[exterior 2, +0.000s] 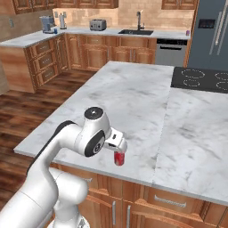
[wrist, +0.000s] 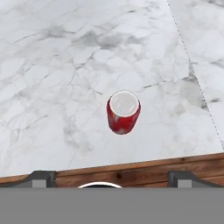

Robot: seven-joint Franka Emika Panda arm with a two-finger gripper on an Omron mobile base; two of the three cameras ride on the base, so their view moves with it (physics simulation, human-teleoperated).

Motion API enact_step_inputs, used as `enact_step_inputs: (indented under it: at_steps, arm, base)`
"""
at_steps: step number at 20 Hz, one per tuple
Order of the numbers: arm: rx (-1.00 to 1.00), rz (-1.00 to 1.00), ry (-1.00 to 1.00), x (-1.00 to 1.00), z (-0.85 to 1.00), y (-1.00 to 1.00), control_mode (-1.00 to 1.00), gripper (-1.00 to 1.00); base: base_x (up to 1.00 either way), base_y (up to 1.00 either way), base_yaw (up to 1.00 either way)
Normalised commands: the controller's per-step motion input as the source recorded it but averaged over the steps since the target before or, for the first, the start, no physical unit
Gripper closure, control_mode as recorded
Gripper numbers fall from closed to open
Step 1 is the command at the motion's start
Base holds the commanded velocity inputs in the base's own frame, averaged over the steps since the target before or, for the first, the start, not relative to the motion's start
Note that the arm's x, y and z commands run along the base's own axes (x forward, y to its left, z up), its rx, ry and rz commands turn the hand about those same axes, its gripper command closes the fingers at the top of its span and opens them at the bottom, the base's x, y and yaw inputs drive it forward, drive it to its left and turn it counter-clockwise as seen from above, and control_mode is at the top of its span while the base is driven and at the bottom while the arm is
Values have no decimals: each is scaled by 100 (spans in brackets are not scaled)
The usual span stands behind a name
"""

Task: Four empty soda cans are scattered around the kitchen. Gather all the cans and cluster them next to the stove for recycling.

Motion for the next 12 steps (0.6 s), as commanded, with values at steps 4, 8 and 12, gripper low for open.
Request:
enact_step_inputs:
  at_steps: [4,8,12]
  arm:
    - [3,0,0,0,-11,-13,-100,-100]
    - [4,0,0,0,-9,-17,-100,-100]
    - [3,0,0,3,-8,-11,-100,-100]
  base:
    - [0,0,0]
    - [0,0,0]
    - [0,0,0]
